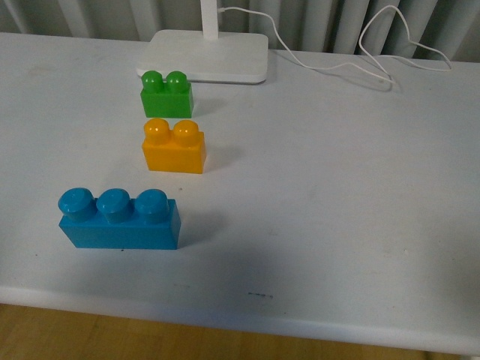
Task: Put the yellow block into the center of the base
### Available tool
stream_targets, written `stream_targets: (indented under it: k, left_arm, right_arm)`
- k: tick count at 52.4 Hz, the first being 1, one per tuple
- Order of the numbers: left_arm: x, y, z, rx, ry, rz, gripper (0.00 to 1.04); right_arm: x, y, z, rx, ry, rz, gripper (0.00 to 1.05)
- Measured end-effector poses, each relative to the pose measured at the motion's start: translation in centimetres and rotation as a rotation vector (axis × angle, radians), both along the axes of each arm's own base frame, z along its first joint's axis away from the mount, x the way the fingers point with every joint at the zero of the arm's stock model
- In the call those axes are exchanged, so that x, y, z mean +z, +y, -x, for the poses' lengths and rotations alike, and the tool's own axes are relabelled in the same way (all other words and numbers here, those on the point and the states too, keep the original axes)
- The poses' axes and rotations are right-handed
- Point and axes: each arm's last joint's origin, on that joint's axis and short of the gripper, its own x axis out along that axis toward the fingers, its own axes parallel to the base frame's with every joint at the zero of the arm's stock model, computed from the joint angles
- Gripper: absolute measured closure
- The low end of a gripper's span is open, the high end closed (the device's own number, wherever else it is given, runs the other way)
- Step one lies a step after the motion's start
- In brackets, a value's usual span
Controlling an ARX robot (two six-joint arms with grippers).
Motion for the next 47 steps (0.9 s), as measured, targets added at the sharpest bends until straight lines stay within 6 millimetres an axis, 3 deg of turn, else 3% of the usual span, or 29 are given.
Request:
stream_targets:
  k: [47]
  left_arm:
    - [0.0, 0.0, 0.0, 0.0, 0.0, 0.0, 0.06]
  right_arm:
    - [-0.02, 0.01, -0.01, 0.002, 0.002, -0.002, 0.09]
